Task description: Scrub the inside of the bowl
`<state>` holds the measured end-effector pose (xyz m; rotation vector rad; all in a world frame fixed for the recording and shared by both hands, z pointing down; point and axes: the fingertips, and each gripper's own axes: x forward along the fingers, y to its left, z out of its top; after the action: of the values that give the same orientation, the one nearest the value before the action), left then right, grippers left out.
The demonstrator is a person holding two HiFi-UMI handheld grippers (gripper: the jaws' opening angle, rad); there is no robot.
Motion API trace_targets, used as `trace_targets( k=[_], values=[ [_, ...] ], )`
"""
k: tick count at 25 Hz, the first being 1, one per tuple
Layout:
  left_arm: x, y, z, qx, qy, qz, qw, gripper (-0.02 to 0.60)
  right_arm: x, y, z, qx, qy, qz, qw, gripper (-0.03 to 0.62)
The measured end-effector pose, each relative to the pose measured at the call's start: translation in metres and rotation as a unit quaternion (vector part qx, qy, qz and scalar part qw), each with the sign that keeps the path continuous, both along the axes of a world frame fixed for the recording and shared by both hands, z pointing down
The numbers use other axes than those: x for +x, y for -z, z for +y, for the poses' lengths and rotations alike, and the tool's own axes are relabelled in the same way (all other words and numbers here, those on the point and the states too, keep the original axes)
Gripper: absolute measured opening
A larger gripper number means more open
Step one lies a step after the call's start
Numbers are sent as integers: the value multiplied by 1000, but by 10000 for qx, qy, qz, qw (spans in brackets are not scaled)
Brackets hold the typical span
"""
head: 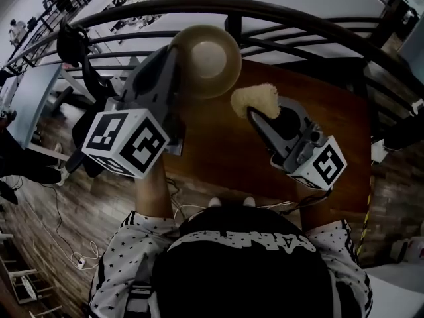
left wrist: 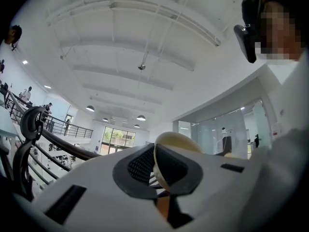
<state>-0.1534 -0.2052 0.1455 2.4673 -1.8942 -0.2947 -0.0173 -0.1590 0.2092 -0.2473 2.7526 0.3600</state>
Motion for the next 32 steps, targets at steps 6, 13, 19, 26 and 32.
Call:
trace_targets(
  k=[6,13,19,26,32],
  values=[
    [23,9,2,144,-98,-5,9998,23,-11,-17,-2,-71,-513,168,9985,61],
    [27,4,8,156,-219,39,9996,24,8,3,-20,261,-1849,-124,9823,61],
    [32,4,9,128,-223,31,9997,23,-2,15,-18,402,-2143,-79,9759,61],
    [34,5,10,178,-120,-1,9998,23,-10,4,-11,171,-2033,-96,9789,61],
    [43,5,12,226,-114,32,9997,23,-15,-7,-2,107,-1951,-25,9807,60]
  ],
)
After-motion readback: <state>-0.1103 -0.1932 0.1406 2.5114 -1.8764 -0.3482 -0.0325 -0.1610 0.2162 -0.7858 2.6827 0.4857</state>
